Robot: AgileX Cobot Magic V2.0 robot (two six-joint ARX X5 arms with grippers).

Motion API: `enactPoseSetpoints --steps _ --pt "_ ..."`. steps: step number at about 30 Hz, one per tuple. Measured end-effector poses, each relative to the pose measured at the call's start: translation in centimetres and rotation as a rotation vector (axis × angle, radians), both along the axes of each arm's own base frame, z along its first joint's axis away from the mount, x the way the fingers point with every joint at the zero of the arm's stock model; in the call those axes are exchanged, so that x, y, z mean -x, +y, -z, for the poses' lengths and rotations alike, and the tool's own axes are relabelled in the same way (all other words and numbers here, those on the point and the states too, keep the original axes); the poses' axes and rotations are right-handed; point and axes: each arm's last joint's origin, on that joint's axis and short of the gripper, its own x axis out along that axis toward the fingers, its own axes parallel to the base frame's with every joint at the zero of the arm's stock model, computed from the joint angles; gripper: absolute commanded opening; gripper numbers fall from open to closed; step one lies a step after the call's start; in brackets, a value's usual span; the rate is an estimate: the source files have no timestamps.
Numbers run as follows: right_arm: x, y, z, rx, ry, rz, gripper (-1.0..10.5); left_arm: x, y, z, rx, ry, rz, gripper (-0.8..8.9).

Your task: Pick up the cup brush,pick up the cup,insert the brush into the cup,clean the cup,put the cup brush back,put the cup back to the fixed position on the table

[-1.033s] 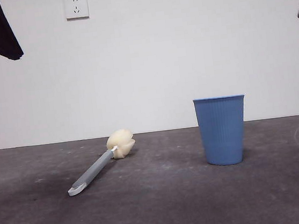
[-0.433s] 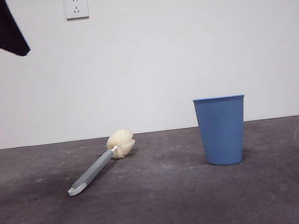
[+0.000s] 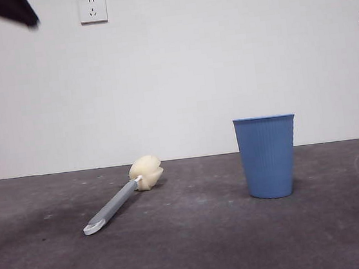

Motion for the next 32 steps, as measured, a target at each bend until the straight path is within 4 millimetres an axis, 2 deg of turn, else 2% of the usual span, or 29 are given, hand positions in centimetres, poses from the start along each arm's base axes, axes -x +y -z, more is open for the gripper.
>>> enactPoseSetpoints --steps 3,5,8,11,13,17,22,28,32 --pt "0.0 0.0 0.0 0.000 0.000 0.000 0.0 0.8 2.3 -2.2 0.067 -0.271 -0.112 -0.03" --pt "0.0 0.0 0.0 0.001 0.000 0.001 0.0 2.1 4.4 -2.8 0.115 -0.455 -0.205 -0.03" --pt "0.0 0.0 0.0 0.002 -0.001 0.002 0.0 3.9 6.4 -1.6 0.133 -0.626 -0.320 -0.03" --pt "0.0 0.0 0.0 0.002 -0.001 0.002 0.0 5.1 7.4 0.8 0.124 -0.713 -0.417 -0.03" --pt "0.0 0.0 0.0 0.001 -0.002 0.002 0.0 5.5 7.7 3.0 0.114 -0.720 -0.449 -0.03" --pt "0.0 0.0 0.0 0.002 -0.001 0.002 0.0 5.8 8.1 8.8 0.091 -0.634 -0.491 -0.03" --pt "0.0 0.0 0.0 0.002 -0.001 0.002 0.0 6.0 8.3 13.6 0.097 -0.576 -0.519 -0.03" --pt "0.0 0.0 0.0 0.002 -0.001 0.002 0.0 5.9 8.4 16.6 0.106 -0.523 -0.561 -0.03" --pt "0.0 0.0 0.0 0.002 -0.001 0.002 0.0 6.1 8.4 17.4 0.106 -0.483 -0.568 -0.03"
